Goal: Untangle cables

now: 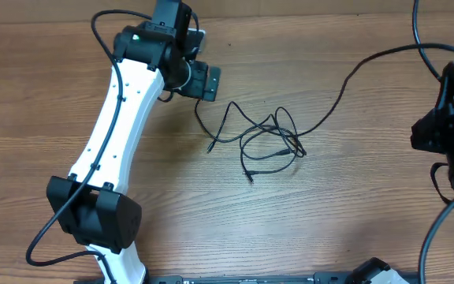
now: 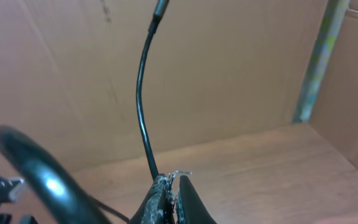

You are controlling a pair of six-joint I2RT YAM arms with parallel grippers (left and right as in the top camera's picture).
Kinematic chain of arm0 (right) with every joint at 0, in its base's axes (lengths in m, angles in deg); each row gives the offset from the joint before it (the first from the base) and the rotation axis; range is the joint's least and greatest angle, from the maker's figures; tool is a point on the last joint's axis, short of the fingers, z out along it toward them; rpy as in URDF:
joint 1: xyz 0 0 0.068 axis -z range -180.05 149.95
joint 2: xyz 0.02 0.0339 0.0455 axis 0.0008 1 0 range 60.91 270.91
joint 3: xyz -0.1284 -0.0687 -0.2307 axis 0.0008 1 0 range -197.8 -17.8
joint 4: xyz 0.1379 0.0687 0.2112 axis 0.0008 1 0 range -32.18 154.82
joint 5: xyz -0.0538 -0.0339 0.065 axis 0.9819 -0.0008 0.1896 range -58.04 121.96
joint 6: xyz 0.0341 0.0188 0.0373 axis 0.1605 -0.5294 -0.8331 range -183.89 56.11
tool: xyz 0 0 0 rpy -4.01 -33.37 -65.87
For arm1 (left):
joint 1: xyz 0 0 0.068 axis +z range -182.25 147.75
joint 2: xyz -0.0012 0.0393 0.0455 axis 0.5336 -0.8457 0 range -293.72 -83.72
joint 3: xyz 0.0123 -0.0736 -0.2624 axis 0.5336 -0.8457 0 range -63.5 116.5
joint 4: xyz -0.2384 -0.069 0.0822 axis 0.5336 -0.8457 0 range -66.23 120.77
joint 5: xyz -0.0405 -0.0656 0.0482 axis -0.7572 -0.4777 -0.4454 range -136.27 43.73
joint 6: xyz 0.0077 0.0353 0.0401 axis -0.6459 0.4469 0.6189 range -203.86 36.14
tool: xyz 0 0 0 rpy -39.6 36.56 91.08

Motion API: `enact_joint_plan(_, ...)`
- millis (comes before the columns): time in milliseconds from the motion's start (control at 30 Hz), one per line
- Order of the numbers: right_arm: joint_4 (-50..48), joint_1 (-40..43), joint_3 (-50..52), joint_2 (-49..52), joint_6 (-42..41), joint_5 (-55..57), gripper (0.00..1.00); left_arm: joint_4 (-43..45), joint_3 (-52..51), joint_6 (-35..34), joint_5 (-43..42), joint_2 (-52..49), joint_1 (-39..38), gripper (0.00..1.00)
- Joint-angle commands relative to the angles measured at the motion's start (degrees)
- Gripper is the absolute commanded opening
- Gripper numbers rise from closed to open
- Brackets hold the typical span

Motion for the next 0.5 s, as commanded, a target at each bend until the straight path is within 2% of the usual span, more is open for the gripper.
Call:
enact_joint_plan(0,0.8,-0.1,-0.6,1.9,0.4,1.5,0.04,0.9,-0.3,4.6,-11.1,0.8,-3.7,1.0)
enact_joint_plan(100,1.0,-0.1,-0.6,2.9,0.2,3.4,0.04,1.1,-0.3,5.8,-15.7,0.8,-7.1,0.99)
enact_joint_plan(300,1.1,-0.1,-0.6,3.0,0.0,6.9,0.04,3.0,-0.9,5.6,-13.7,0.7,-14.8,1.0)
enact_joint_plan(467,4.3,-0.1,-0.6,2.7,-3.2,7.0,0.04,9.5,-4.9,0.4,-12.0,-0.6,-16.5,1.0)
